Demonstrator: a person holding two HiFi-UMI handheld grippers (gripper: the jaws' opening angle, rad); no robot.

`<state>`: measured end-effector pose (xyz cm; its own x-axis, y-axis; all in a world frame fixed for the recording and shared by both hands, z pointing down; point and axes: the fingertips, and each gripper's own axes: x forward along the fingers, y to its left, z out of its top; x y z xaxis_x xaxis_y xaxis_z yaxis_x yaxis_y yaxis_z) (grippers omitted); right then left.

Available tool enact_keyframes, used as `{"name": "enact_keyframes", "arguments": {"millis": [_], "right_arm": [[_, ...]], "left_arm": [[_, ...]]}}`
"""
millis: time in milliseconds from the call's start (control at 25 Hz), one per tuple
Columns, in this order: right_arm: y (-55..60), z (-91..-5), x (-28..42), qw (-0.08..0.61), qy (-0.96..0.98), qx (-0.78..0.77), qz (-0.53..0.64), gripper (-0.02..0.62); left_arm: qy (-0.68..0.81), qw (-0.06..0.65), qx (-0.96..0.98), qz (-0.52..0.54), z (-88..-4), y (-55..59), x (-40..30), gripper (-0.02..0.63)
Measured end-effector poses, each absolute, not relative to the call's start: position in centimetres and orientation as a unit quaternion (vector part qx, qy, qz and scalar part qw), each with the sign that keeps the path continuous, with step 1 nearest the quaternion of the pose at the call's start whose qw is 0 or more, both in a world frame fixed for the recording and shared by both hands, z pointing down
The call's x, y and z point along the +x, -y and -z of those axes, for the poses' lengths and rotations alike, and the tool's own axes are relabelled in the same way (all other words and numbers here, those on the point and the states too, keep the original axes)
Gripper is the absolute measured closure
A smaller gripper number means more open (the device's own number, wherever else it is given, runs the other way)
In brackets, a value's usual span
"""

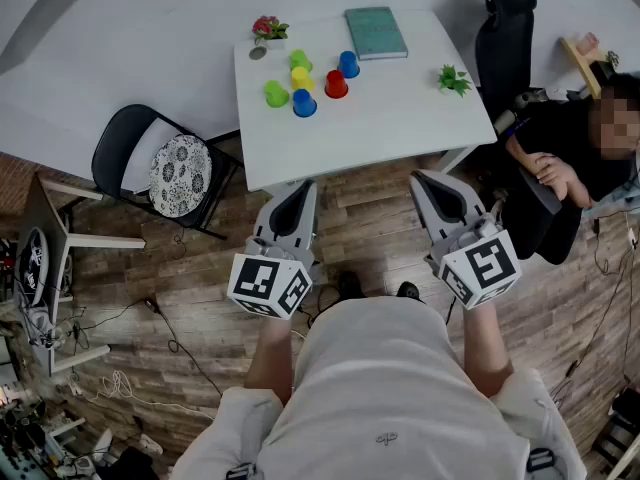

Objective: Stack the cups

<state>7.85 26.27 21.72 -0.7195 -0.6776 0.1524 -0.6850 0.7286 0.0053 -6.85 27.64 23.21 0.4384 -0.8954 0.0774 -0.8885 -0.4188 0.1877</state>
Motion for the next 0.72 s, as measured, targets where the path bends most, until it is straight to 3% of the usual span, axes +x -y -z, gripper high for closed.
{"name": "enact_keyframes", "arguments": {"millis": [720], "right_arm": [[-29.4,-21.6,5.0,0.044,0.929,0.364,-0.057,0.588]], "left_arm": [[0.510,0.102,0.854,0.002,-23.2,-30.3,-8.2,0.586]]}}
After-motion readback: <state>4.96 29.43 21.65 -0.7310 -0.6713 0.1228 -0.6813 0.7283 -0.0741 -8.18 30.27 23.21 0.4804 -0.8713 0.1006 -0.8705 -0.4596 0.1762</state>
